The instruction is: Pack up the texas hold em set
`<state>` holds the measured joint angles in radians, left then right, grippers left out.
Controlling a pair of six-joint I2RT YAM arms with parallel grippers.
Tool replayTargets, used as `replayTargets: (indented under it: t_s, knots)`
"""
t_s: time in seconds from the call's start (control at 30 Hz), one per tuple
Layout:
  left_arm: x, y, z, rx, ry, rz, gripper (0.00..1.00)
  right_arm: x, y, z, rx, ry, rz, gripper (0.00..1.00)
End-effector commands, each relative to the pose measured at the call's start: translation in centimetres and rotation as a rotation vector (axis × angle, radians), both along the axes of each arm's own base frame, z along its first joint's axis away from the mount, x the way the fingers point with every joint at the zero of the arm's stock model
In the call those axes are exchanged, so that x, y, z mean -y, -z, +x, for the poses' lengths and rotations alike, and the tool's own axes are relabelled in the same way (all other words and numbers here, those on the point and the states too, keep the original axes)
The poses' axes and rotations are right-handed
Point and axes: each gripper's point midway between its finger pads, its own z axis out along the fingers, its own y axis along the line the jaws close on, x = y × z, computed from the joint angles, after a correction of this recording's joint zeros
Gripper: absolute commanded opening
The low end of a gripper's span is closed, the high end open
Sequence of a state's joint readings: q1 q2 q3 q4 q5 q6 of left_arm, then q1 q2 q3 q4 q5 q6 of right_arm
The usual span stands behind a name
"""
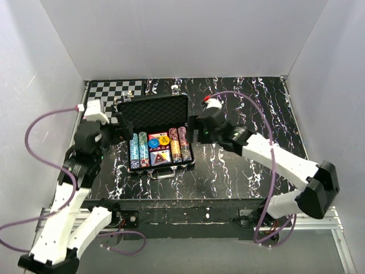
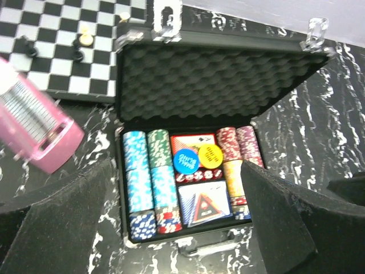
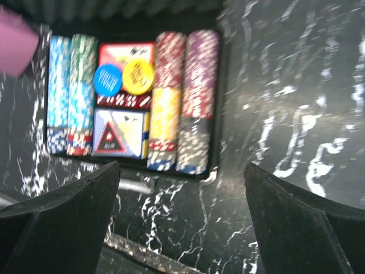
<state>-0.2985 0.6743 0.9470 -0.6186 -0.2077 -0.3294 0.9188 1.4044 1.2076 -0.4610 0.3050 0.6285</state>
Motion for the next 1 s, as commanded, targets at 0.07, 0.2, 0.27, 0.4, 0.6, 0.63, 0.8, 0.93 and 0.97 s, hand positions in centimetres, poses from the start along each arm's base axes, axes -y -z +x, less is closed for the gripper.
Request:
replayTargets:
  t_s: [0.07, 0.2, 0.27, 0.4, 0.6, 0.63, 0.8, 0.93, 0.97]
  knots:
    - [3.5, -4.7, 3.6, -0.022, 0.129, -0.027, 0.98, 4.2, -3.5, 1.7, 0.053, 0.05, 0.117, 0.96]
    - [5.3, -6.0, 7.0, -0.071, 0.179, -0.006, 0.98, 5.4, -3.8, 1.2, 0.044, 0.045, 0.121, 0.96]
    - [5.7, -6.5, 8.6, -0.073, 0.185, 0.009, 0.98, 5.5, -3.7, 0.8, 0.036, 0.035, 0.123, 0.96]
    - [5.2, -6.3, 11.8, -0.075, 0.164, 0.065, 0.98, 5.6, -3.0, -0.1, 0.011, 0.021, 0.136, 0.95]
    - [6.1, -8.5, 14.7, -0.048, 0.222, 0.007, 0.98, 5.8, -1.5, -1.2, -0.031, 0.015, 0.147, 0.95]
    - [6.6, -8.8, 15.0, -0.035, 0.244, -0.005, 0.98, 5.9, -1.3, -1.3, -0.034, 0.015, 0.146, 0.95]
    - [9.9, -7.2, 17.2, -0.082, 0.371, -0.067, 0.98, 6.3, -0.5, -1.5, -0.054, 0.027, 0.123, 0.94]
    - [11.6, -4.8, 18.7, -0.135, 0.4, -0.063, 0.98, 6.8, -0.9, -1.4, -0.04, 0.048, 0.117, 0.93]
    - [12.0, -4.4, 18.9, -0.146, 0.41, -0.062, 0.98, 7.0, -1.0, -1.4, -0.034, 0.054, 0.116, 0.93]
